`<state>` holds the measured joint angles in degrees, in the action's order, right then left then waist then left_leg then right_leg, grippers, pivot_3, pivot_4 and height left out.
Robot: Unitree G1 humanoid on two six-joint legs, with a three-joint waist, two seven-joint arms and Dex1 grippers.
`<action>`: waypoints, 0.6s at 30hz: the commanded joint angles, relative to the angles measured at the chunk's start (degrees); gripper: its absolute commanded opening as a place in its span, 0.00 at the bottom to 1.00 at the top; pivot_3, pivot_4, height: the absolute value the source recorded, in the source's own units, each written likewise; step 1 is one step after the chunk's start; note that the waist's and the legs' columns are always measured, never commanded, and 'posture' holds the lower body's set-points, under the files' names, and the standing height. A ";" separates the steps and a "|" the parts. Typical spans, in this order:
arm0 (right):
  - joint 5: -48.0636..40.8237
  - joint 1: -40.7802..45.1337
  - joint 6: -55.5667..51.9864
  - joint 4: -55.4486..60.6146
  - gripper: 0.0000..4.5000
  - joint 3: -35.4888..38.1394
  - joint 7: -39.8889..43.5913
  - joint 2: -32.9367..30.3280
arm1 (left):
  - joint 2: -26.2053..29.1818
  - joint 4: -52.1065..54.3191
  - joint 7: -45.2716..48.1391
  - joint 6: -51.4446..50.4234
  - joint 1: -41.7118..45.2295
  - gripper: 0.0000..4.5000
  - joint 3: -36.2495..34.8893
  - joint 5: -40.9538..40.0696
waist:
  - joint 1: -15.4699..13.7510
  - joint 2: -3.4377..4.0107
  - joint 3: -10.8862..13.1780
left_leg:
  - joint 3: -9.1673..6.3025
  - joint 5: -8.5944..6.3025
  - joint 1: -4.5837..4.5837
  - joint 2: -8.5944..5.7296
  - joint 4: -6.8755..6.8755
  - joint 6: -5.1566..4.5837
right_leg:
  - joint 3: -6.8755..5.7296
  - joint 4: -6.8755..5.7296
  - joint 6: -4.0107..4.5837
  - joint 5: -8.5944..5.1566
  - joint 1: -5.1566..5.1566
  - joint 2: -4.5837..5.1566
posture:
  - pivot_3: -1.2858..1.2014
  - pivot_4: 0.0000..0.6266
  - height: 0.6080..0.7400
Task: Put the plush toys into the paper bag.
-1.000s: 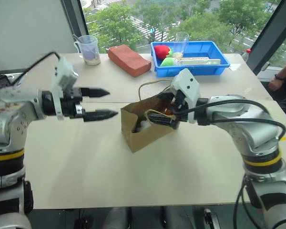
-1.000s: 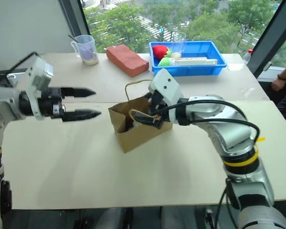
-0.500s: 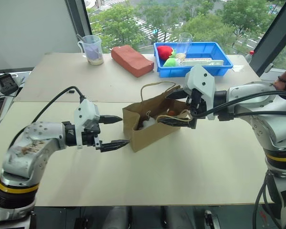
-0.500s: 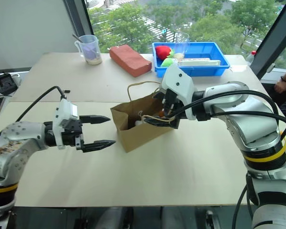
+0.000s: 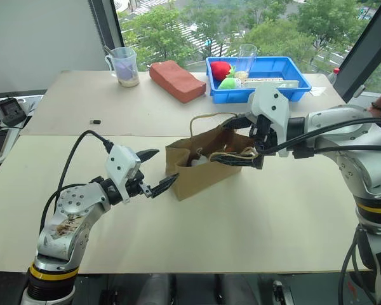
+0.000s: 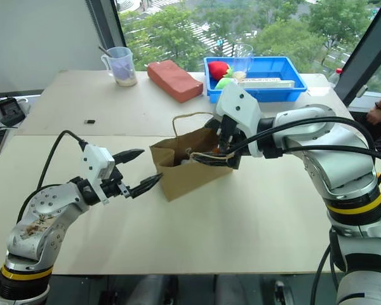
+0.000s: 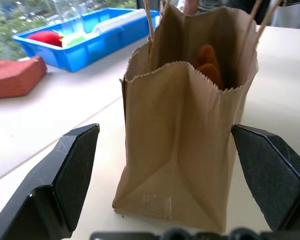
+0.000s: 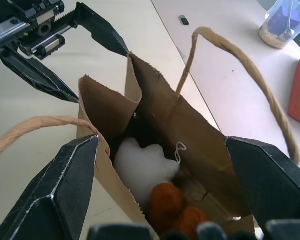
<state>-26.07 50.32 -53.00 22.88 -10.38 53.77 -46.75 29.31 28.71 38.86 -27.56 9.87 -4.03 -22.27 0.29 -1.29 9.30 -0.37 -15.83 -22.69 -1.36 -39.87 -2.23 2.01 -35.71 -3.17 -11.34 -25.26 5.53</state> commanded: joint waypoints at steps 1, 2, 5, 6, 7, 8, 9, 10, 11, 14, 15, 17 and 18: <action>-0.54 1.49 -0.47 1.04 0.99 1.57 0.09 -0.48 | -0.84 0.11 -1.14 2.13 0.42 1.00 1.03 0.68 | -0.02 0.00 0.00 | 0.00 0.00 0.00 0.00 0.00 0.00 | 0.00 -0.01 0.00 0.00 0.00 0.00 | 0.52 0.24 1.00; -0.61 1.59 -0.62 1.10 0.99 1.53 0.07 -0.40 | -1.15 -0.37 -1.30 2.52 0.73 1.00 1.41 0.90 | 0.00 0.00 0.00 | 0.00 0.00 0.00 0.00 0.00 0.00 | 0.00 -0.01 0.00 0.00 -0.01 0.00 | 0.52 0.24 1.00; -1.00 1.67 -1.04 1.49 0.99 1.45 0.26 -0.30 | -1.81 -2.28 -1.59 4.53 1.85 1.00 2.16 1.96 | -0.10 0.00 0.00 | 0.00 0.00 0.00 0.00 0.00 0.00 | -0.01 -0.01 0.00 0.00 -0.01 -0.01 | 0.52 0.24 1.00; -1.05 1.68 -1.11 1.55 0.99 1.43 0.35 -0.35 | -1.95 -2.78 -1.60 5.18 2.07 1.00 2.14 2.21 | -0.10 0.00 0.00 | 0.00 0.00 0.00 0.00 0.00 0.00 | -0.01 0.00 0.00 0.00 0.00 -0.01 | 0.52 0.24 1.00; -1.06 1.70 -1.17 1.58 0.99 1.42 0.40 -0.39 | -2.03 -3.11 -1.58 5.64 2.19 1.00 2.11 2.37 | -0.09 0.00 0.00 | 0.01 0.00 0.00 0.00 0.00 0.00 | 0.00 0.00 0.00 0.00 0.00 -0.01 | 0.52 0.24 1.00; -0.97 1.74 -1.18 1.59 0.99 1.36 0.49 -0.49 | -1.83 -3.43 -1.32 6.52 2.11 1.00 2.16 2.69 | -0.09 0.00 0.00 | 0.01 0.00 0.00 0.00 0.00 0.00 | 0.00 0.00 0.00 0.00 -0.01 0.00 | 0.52 0.24 1.00; -0.94 1.75 -1.26 1.66 0.99 1.36 0.54 -0.55 | -1.65 -3.62 -1.03 7.23 1.89 1.00 2.23 2.88 | -0.08 0.00 0.00 | 0.01 0.00 0.00 0.00 0.01 0.00 | -0.01 0.00 0.00 0.00 -0.01 -0.01 | 0.52 0.24 1.00; -0.90 1.74 -1.31 1.71 0.99 1.36 0.58 -0.58 | -1.52 -3.77 -0.81 7.72 1.70 1.00 2.30 2.95 | -0.09 0.00 0.00 | 0.00 0.00 0.00 0.01 0.01 0.00 | -0.01 0.00 0.00 0.00 -0.01 -0.01 | 0.52 0.24 1.00; -0.88 1.72 -1.36 1.76 0.99 1.37 0.62 -0.61 | -1.43 -3.93 -0.59 8.11 1.59 1.00 2.37 2.96 | -0.10 0.00 0.00 | 0.00 0.00 0.00 0.01 0.01 0.00 | -0.02 0.00 0.00 0.00 -0.01 -0.01 | 0.52 0.24 1.00; -0.95 1.61 -1.62 1.97 0.99 1.41 0.68 -0.61 | -1.41 -5.05 0.68 8.54 2.12 1.00 2.69 2.21 | -0.14 0.00 0.00 | 0.00 0.00 0.00 0.00 0.01 0.00 | -0.02 0.01 0.00 0.00 -0.01 0.00 | 0.52 0.24 1.00; -0.99 1.54 -1.69 2.06 0.99 1.42 0.74 -0.61 | -1.62 -5.88 1.22 8.45 2.73 1.00 2.65 1.62 | -0.16 0.00 0.00 | 0.01 0.00 0.00 0.00 0.01 0.00 | -0.01 0.01 0.00 0.00 0.00 0.00 | 0.52 0.24 1.00; -1.03 1.44 -1.79 2.14 0.99 1.44 0.83 -0.57 | -1.71 -7.42 2.40 8.85 3.78 1.00 2.91 1.08 | -0.21 0.00 0.00 | 0.00 0.00 0.00 0.00 0.00 0.00 | -0.02 0.01 0.00 0.00 0.00 -0.01 | 0.52 0.24 1.00; -0.99 1.49 -1.84 2.11 0.99 1.38 0.87 -0.52 | -1.65 -8.57 3.23 9.43 4.57 1.00 3.24 1.09 | -0.26 0.00 0.00 | 0.00 0.00 0.00 0.00 0.00 0.00 | -0.03 0.00 0.00 0.00 0.00 -0.01 | 0.52 0.24 1.00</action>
<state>-26.21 50.70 -54.78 23.17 -10.40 54.53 -46.75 27.46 20.15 40.97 -19.74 13.09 -0.97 -20.38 0.02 -1.28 9.30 -0.36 -15.82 -22.68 -1.37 -39.88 -2.23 1.99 -35.70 -3.16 -11.34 -25.26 5.52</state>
